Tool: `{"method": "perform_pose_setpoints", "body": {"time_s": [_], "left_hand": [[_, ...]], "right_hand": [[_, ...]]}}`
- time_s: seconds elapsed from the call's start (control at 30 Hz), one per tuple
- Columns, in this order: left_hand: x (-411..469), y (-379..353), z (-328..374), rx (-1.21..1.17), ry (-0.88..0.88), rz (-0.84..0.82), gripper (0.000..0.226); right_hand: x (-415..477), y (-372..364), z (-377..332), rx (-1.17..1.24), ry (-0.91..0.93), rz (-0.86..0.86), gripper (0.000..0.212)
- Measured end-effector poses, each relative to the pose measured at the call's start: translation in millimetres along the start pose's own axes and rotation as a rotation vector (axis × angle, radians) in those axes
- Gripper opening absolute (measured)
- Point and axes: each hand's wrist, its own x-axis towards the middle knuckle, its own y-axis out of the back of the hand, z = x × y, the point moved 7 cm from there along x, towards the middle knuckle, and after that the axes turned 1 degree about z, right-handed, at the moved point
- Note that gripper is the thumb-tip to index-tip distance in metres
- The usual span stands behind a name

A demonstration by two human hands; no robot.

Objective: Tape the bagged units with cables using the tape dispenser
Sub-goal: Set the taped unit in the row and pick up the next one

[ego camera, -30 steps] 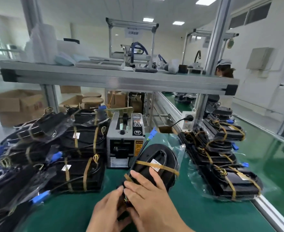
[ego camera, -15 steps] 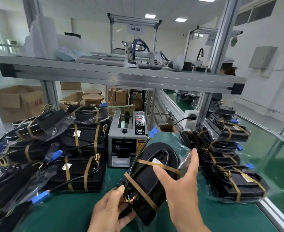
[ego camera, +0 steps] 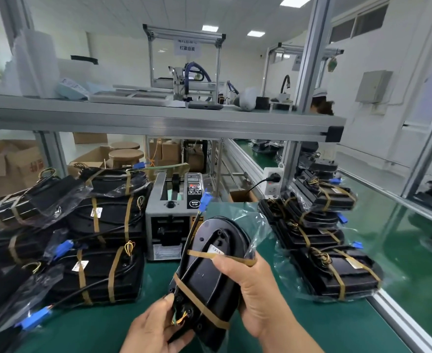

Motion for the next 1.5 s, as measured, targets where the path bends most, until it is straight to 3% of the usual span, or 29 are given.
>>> {"method": "perform_pose_setpoints", "body": {"time_s": [0.13, 0.27, 0.37, 0.5, 0.63, 0.83, 1.0, 1.5], "left_hand": [[0.6, 3.8, 6.1, 0.14, -0.026, -0.039, 0.018], [5.7, 11.6, 3.9, 0.268, -0.076, 0.086, 0.011], [11.3, 10.0, 17.8, 0.405, -0.212, 0.135, 0.014], [20.9, 5.3, 44.9, 0.488, -0.342, 0.134, 0.011], [41.2, -3.2, 74.7, 0.414, -0.419, 0.167, 0.013], [81.0, -14.5, 87.1, 0.142, -0.19, 0.24, 0.015], [99.8, -18.7, 82.2, 0.069, -0.066, 0.278, 0.022], [117.0, -28.2, 81.1, -0.036, -0.019, 0.33, 0.007]], "right_hand": [[-5.2, -1.9, -6.0, -0.116, 0.076, -0.048, 0.042], [-10.3, -7.2, -7.0, -0.244, 0.152, -0.082, 0.054], [-11.9, -5.3, -7.0, -0.302, 0.188, -0.066, 0.072], [-13.7, 1.2, -8.9, -0.328, 0.236, -0.011, 0.072], [-9.0, 8.3, -7.2, -0.324, 0.274, 0.081, 0.072], [-3.0, 10.8, -2.1, -0.323, 0.275, 0.101, 0.073], [-0.9, 9.6, -0.5, -0.317, 0.293, 0.09, 0.076], [-1.9, 14.7, -2.8, -0.307, 0.269, 0.103, 0.071]]}}
